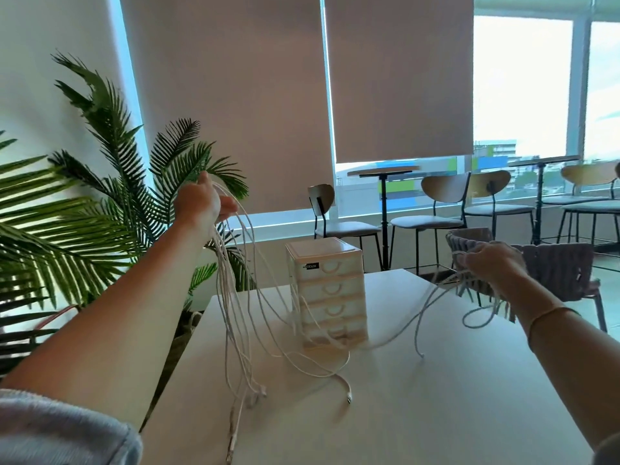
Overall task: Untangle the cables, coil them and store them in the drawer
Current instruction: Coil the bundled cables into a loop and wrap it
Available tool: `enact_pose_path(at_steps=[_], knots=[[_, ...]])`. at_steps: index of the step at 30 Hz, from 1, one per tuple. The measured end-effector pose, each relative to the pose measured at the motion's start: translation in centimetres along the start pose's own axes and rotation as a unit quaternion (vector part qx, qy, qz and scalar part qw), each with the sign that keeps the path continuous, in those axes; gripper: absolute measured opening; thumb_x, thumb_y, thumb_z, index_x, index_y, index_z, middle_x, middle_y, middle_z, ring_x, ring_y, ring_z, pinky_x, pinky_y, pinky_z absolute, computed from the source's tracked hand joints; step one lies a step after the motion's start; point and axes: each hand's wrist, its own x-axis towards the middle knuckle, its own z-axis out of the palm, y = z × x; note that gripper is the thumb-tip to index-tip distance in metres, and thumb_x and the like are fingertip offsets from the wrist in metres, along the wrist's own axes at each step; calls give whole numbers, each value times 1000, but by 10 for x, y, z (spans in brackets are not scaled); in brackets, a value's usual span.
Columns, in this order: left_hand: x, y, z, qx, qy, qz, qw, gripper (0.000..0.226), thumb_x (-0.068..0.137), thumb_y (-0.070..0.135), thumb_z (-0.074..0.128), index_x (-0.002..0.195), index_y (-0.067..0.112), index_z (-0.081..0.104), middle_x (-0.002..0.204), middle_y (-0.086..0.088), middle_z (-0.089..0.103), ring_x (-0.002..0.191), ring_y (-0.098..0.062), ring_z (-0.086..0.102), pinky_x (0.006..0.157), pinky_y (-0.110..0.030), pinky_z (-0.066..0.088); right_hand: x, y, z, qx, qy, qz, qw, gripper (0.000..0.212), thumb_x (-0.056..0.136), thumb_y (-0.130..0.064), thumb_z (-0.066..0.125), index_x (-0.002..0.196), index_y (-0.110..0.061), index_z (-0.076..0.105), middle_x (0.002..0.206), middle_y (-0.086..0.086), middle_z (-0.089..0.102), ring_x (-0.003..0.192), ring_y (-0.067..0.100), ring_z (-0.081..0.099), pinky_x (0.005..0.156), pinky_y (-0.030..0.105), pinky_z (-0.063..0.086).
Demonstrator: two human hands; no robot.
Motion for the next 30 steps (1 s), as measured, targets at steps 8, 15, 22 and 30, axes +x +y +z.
enact_pose_path(at_steps=[8, 15, 22, 30], knots=[[-37, 3, 47, 9, -67, 25, 997, 49, 101, 39, 29, 89, -1, 56, 61, -9, 64, 37, -10, 60, 50, -27, 55, -52, -93, -3, 141, -116, -253, 950, 24, 84, -35, 64, 98, -18, 71, 63, -9, 57, 49, -1, 48, 44, 7, 36], [-76, -1, 87, 136, -87, 105, 981, 50, 100, 39, 31, 97, -3, 58, 91, -17, 65, 83, -31, 65, 83, -42, 53, -95, -164, 2, 174, -81, -376, 906, 25, 85, -36, 62, 96, -17, 74, 81, 4, 69, 63, 11, 53, 59, 25, 41], [-79, -8, 82, 228, -109, 173, 952, 53, 100, 39, 30, 105, -6, 57, 102, -26, 63, 91, -38, 64, 83, -45, 54, -90, -147, 6, 83, -80, -369, 922, 31, 78, -34, 70, 103, -16, 69, 84, -4, 62, 66, 4, 50, 73, 22, 38], [-56, 1, 61, 227, -47, 202, 952, 55, 100, 39, 30, 99, -7, 59, 103, -27, 63, 90, -40, 64, 83, -47, 53, -60, -52, 24, -7, -105, -278, 955, 30, 79, -40, 68, 94, -14, 73, 83, -3, 67, 74, 8, 56, 71, 22, 38]])
